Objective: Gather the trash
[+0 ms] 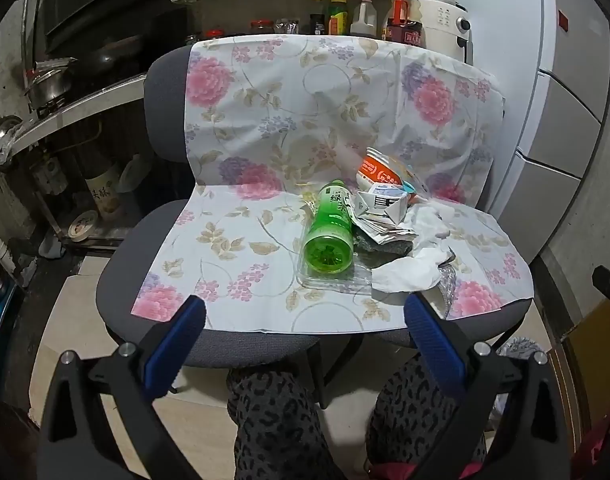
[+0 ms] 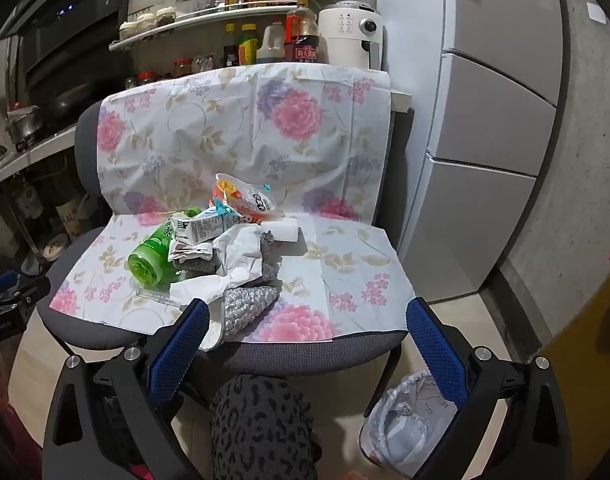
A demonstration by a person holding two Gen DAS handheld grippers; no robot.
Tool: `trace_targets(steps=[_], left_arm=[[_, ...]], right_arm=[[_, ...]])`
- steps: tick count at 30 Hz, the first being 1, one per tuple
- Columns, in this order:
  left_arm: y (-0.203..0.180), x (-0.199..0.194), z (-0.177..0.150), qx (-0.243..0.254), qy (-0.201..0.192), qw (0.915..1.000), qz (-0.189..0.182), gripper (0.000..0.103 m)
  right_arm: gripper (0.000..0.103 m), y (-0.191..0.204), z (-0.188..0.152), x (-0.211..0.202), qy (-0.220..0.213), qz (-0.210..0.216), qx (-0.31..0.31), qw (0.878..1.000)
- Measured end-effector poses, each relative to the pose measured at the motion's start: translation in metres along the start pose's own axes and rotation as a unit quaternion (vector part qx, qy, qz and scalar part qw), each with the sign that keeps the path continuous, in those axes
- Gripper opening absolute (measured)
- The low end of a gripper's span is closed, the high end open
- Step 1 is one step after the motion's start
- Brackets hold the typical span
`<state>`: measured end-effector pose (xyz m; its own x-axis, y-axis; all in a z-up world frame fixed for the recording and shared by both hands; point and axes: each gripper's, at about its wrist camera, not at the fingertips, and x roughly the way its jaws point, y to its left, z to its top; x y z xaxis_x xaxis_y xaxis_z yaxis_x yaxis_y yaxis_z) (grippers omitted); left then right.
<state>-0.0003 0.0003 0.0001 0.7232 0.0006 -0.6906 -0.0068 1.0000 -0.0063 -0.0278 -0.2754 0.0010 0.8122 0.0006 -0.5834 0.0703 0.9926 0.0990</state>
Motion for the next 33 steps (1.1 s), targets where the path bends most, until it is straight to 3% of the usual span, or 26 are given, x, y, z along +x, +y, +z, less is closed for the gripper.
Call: trace_targets(steps=[33], left_arm=[[0.0066,-0.0014,0.0050,-0.002,-0.001,1.0000,-0.004,0.097]], right_arm=[[0.097,0.0003,-0.0016,-0.0014,0.002,0.000,0.001,1.000]])
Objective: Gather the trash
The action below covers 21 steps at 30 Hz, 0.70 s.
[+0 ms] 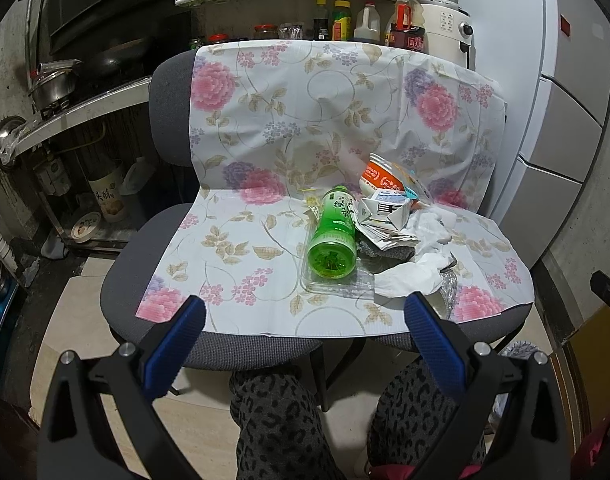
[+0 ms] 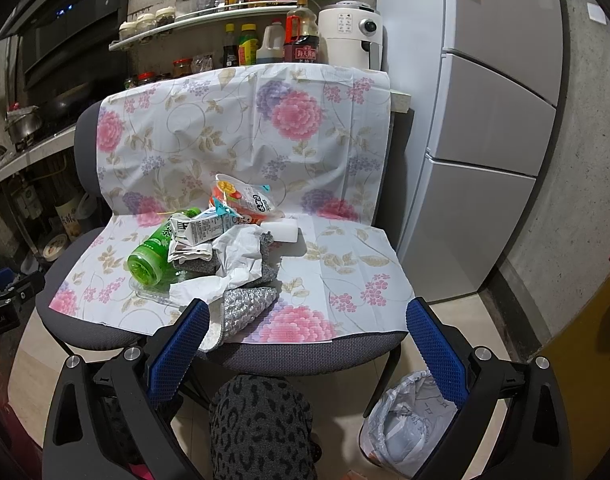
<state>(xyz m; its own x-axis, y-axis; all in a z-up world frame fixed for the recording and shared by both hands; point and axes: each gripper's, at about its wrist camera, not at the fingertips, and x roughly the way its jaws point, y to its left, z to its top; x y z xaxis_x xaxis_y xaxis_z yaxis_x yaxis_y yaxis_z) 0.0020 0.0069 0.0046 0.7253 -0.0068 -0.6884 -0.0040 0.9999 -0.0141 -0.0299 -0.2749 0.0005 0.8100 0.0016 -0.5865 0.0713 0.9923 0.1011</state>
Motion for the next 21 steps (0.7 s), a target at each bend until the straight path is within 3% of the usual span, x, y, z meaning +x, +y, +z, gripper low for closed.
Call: trace_targets(steps=[21], left_arm=[[0.0026,-0.0016,0.0043,-0.003,0.003,1.0000,-0.001,0.097]], right_arm=[[0.097,0.0007,-0.0017,0.0019,0.001,0.004,0.002,1.000]])
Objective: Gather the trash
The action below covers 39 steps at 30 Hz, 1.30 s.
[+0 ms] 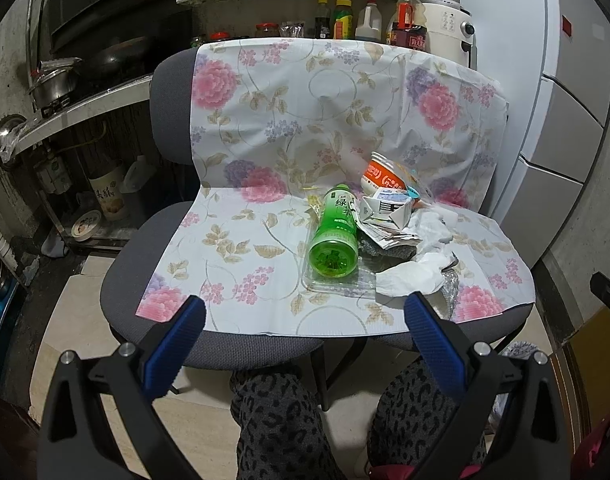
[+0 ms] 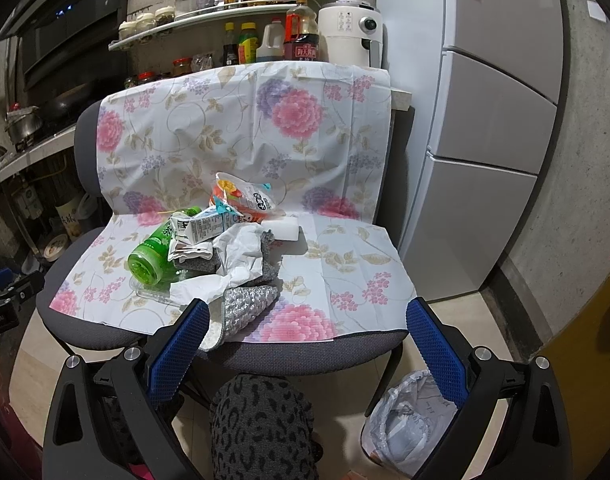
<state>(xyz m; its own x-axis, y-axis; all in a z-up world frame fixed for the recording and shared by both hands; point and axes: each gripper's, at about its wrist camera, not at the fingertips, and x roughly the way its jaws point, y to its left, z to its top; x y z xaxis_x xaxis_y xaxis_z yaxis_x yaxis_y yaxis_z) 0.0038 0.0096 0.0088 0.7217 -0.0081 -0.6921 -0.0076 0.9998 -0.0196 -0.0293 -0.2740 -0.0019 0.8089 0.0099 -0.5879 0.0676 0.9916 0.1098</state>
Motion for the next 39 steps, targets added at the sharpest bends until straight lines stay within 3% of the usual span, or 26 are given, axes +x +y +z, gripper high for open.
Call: trace_targets(steps=[3,4,6,9,14,21,24,30,37,39], left_arm=[[0.003,0.005,0.002,0.003,0.010,0.9999,0.005,0.097],[0.002,0.010,0.004,0.026,0.024,0.9990,0.028,0.097],[0.000,0.015,0.004,0.037,0.029,0.9981,0.039,0.097],[0.002,0.018,0.002,0.024,0.000,0.9995,0.020,0.097],[0.003,0.040,0.004,0.022,0.006,0.9997,0.002,0.096],[0.002,0.072,0.015,0.046,-0.010,0.9972,0.057,0.096],[0.003,0.085,0.026,0.058,-0.017,0.9957,0.071,0.096],[0.005,0.125,0.053,0.032,0.007,0.9983,0.048,0.096],[0.003,0.182,0.081,0.029,0.039,0.9985,0.024,0.096],[0.002,0.194,0.083,0.034,0.048,0.9978,0.031,0.090]], right_arm=[[0.097,0.001,-0.004,0.004,0.000,0.007,0.001,1.000],[0.097,0.001,-0.004,0.006,-0.001,0.008,0.000,1.000],[0.097,0.003,-0.005,0.012,-0.001,0.011,-0.003,1.000],[0.097,0.007,-0.005,0.021,-0.003,0.017,-0.008,1.000],[0.097,0.012,0.001,0.043,0.008,0.041,-0.012,0.999],[0.097,0.021,0.018,0.083,0.001,0.050,-0.028,0.998],[0.097,0.025,0.030,0.104,-0.007,0.074,-0.027,0.997],[0.097,0.056,0.061,0.161,0.003,0.089,-0.069,0.994],[0.092,0.096,0.087,0.220,0.000,0.075,-0.113,0.991],[0.092,0.102,0.090,0.232,0.004,0.079,-0.118,0.990]])
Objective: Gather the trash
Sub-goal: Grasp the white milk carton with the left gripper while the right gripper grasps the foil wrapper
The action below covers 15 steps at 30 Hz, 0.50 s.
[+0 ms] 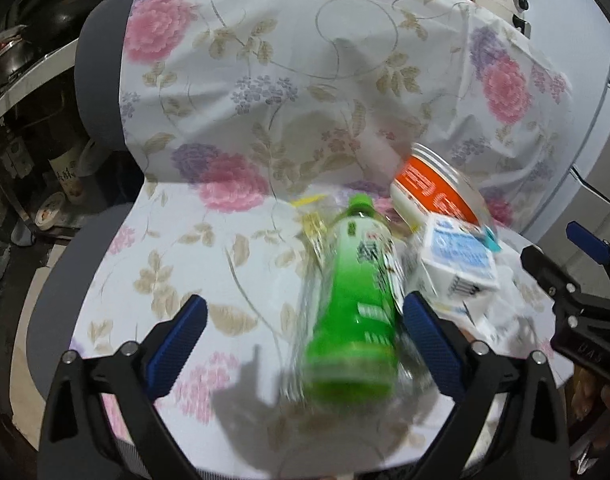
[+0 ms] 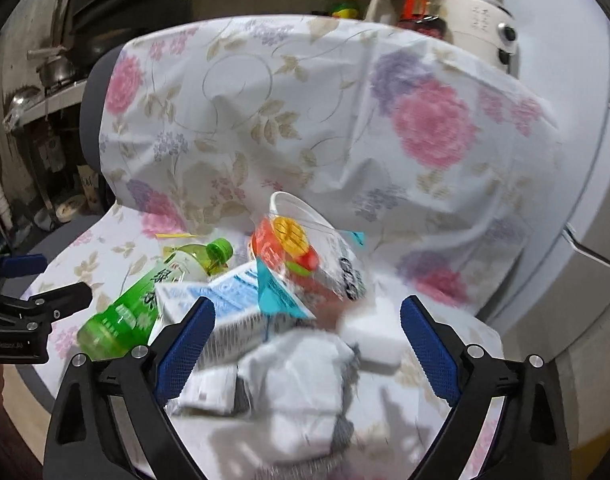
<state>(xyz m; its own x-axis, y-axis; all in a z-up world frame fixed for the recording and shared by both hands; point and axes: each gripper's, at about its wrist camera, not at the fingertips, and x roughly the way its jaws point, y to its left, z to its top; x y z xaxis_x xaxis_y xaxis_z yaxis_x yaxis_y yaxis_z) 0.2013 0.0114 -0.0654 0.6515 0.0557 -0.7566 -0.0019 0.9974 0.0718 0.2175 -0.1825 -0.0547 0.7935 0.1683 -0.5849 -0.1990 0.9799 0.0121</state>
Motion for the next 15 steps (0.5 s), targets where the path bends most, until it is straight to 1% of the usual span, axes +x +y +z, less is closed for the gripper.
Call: trace_targets(steps=[1,3,7,9,10,13,14,15], left_arm=[[0.000,0.006,0.002,0.005,0.007,1.0000,0.004,0.084],[0.002,0.014,0.007,0.004,0.011,0.9999,0.010,0.077],[0.015,0.025,0.014,-0.007,0.020,0.9995,0.025,0.076],[0.022,0.027,0.016,-0.013,0.017,0.9993,0.031,0.076],[0.026,0.028,0.017,-0.016,0.016,0.9992,0.034,0.076],[0.034,0.030,0.018,-0.021,0.015,0.9988,0.041,0.076],[0.036,0.029,0.017,-0.023,0.014,0.9987,0.042,0.076],[0.038,0.028,0.016,-0.025,0.014,0.9987,0.042,0.076]], right_arm=[[0.092,0.002,0.003,0.007,0.002,0.003,-0.003,1.000],[0.092,0.006,0.009,0.016,0.003,0.005,-0.007,1.000],[0.089,0.014,0.024,0.038,0.009,-0.001,-0.017,1.000],[0.073,0.017,0.030,0.053,0.019,-0.013,-0.023,0.999],[0.068,0.018,0.031,0.059,0.025,-0.020,-0.025,0.999],[0.068,0.020,0.034,0.077,0.041,-0.043,-0.032,0.998],[0.065,0.021,0.034,0.080,0.044,-0.048,-0.035,0.997],[0.060,0.021,0.033,0.082,0.049,-0.053,-0.037,0.997]])
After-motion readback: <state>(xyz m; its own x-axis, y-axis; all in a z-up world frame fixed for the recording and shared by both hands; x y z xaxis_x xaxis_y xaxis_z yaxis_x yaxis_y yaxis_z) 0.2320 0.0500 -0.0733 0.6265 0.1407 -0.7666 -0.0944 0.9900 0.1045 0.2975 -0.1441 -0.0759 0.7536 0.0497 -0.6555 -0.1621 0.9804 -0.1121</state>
